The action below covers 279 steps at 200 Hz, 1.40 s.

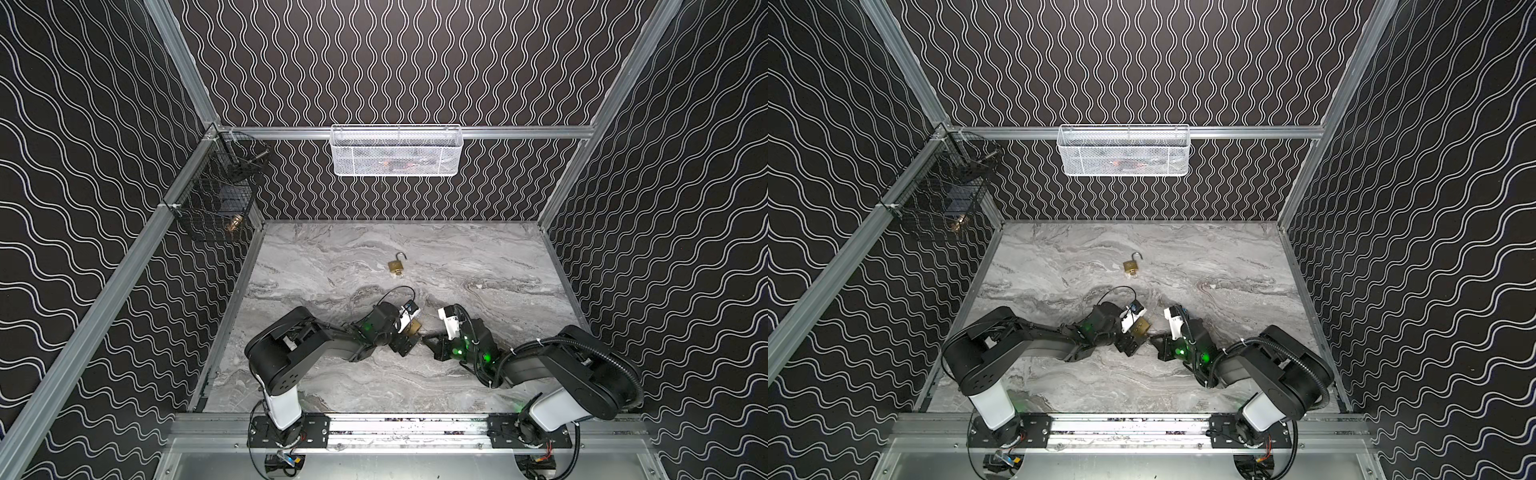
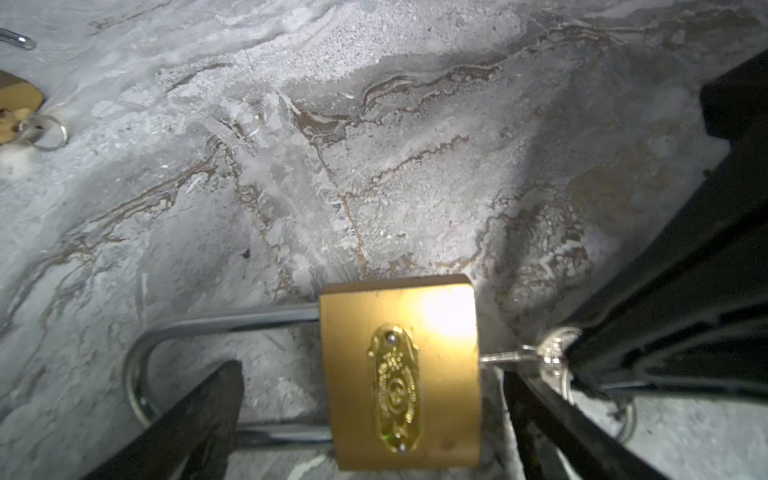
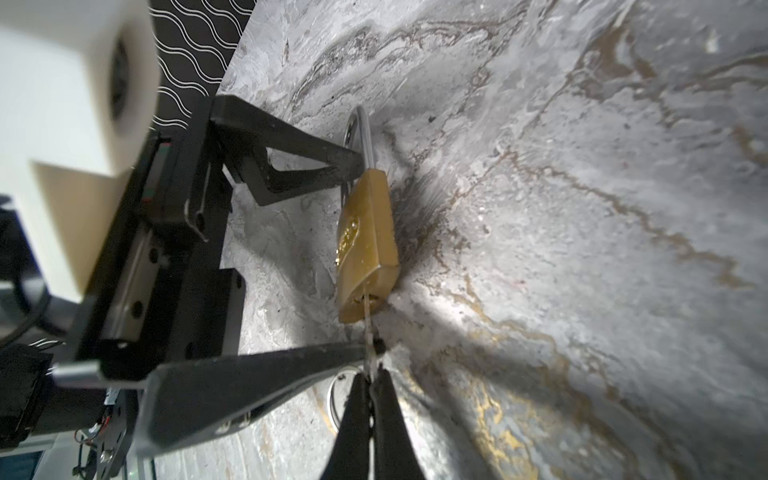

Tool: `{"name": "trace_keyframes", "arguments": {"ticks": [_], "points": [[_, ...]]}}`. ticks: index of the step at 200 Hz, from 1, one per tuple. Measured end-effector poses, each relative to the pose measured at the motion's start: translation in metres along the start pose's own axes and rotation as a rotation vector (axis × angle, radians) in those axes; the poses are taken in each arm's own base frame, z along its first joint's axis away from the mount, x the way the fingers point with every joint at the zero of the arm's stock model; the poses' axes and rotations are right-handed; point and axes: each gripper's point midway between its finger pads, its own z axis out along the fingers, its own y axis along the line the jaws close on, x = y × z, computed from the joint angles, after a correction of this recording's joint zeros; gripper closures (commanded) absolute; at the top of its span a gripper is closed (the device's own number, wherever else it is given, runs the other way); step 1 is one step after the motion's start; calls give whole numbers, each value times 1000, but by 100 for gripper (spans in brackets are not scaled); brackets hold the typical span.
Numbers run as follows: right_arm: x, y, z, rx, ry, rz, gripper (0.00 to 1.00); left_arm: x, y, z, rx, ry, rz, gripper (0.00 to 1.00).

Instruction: Unlock with the key

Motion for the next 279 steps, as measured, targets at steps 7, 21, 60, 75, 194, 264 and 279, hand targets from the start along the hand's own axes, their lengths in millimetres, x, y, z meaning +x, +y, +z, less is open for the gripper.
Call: {"name": "trace_keyframes", "arguments": {"ticks": [7, 21, 60, 75, 194, 264, 279], "points": [[-1, 0, 0, 1, -3, 0, 100, 0, 0, 0, 0, -5, -1, 1], [-2, 0, 0, -1, -7, 0, 100, -1, 2, 0, -2, -20, -7, 1], [-3, 5, -2, -39, -12, -6, 100, -3, 1, -3, 65, -28, -32, 1], [-5, 7, -3, -53, -20, -8, 100, -5, 1, -3, 89, -31, -54, 1], [-13, 24, -5, -140, -10, -22, 100, -5, 1, -16, 173, -15, -135, 4], [-10, 20, -2, -127, 11, -11, 100, -7, -7, -8, 213, 9, -86, 80], [-12, 18, -2, -114, 2, -15, 100, -9, -7, -6, 210, 8, -80, 98]]}}
